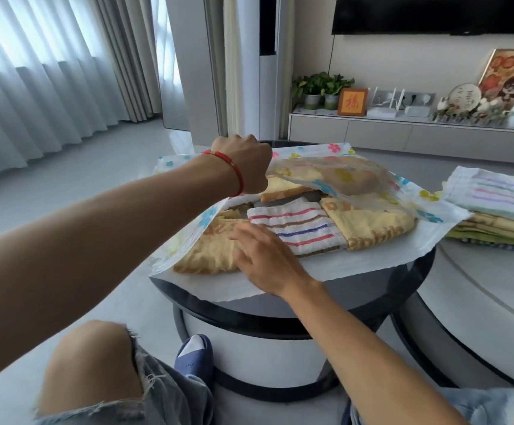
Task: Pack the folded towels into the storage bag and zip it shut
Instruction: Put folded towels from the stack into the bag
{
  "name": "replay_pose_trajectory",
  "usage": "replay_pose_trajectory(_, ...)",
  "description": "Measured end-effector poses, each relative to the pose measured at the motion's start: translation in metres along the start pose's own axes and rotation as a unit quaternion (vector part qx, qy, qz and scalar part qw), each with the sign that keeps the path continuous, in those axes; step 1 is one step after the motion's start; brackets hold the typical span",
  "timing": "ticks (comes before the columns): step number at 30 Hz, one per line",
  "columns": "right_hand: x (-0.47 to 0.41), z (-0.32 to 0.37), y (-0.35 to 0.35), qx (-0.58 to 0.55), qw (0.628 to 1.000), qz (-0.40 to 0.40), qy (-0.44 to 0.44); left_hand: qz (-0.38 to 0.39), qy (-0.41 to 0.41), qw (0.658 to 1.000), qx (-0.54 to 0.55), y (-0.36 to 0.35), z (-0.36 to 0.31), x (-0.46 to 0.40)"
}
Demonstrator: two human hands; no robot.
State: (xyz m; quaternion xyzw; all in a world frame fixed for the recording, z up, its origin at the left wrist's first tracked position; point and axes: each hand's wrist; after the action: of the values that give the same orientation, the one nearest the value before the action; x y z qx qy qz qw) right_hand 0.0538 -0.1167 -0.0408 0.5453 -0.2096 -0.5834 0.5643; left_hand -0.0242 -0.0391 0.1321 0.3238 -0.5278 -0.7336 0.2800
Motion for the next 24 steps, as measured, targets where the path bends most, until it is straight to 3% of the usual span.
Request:
replay_pose_trajectory(6, 0.091, -0.079, 0.109, 0.086, 0.979, -0.183, 0.009, -0.095, -0.066, 0.993, 0.000, -0.016, -0.068, -0.027)
replay_pose_trajectory(8, 0.123, -0.118, 0.146, 0.134, 0.959, -0.244, -0.057, -0.109, -0.099, 0.989, 0.006, -0.021, -0.096, -0.041)
replay_pose_trajectory(12, 0.163, -0.211, 0.202, 0.157, 0.871, -0.334, -0.323, -0.109, -0.139, 0.984, 0.013, -0.024, -0.151, -0.070)
replay_pose_trajectory(15, 0.170, -0.286, 0.224, 0.103, 0.802, -0.312, -0.499, -0.107, -0.151, 0.983, 0.017, -0.023, -0.187, -0.093)
replay_pose_trajectory(18, 0.172, -0.342, 0.231, 0.028, 0.704, -0.280, -0.653, -0.113, -0.136, 0.984, 0.026, -0.024, -0.211, -0.119)
replay_pose_trajectory(20, 0.173, -0.371, 0.232, -0.008, 0.664, -0.284, -0.692, -0.111, -0.128, 0.985, 0.034, -0.025, -0.220, -0.133)
replay_pose_trajectory(24, 0.174, -0.407, 0.236, -0.062, 0.628, -0.328, -0.703, -0.118, -0.128, 0.984, 0.032, -0.025, -0.225, -0.152)
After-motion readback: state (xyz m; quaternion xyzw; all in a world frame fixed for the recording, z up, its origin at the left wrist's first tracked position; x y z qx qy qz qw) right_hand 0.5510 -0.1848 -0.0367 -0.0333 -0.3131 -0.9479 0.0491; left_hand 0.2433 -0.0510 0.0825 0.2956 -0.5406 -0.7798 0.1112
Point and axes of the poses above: each hand's wrist, its own x-axis away from the middle knuckle, its own y-axis out of the back of the hand, z = x × y, and after that the axes turned 3 degrees about x, right-handed
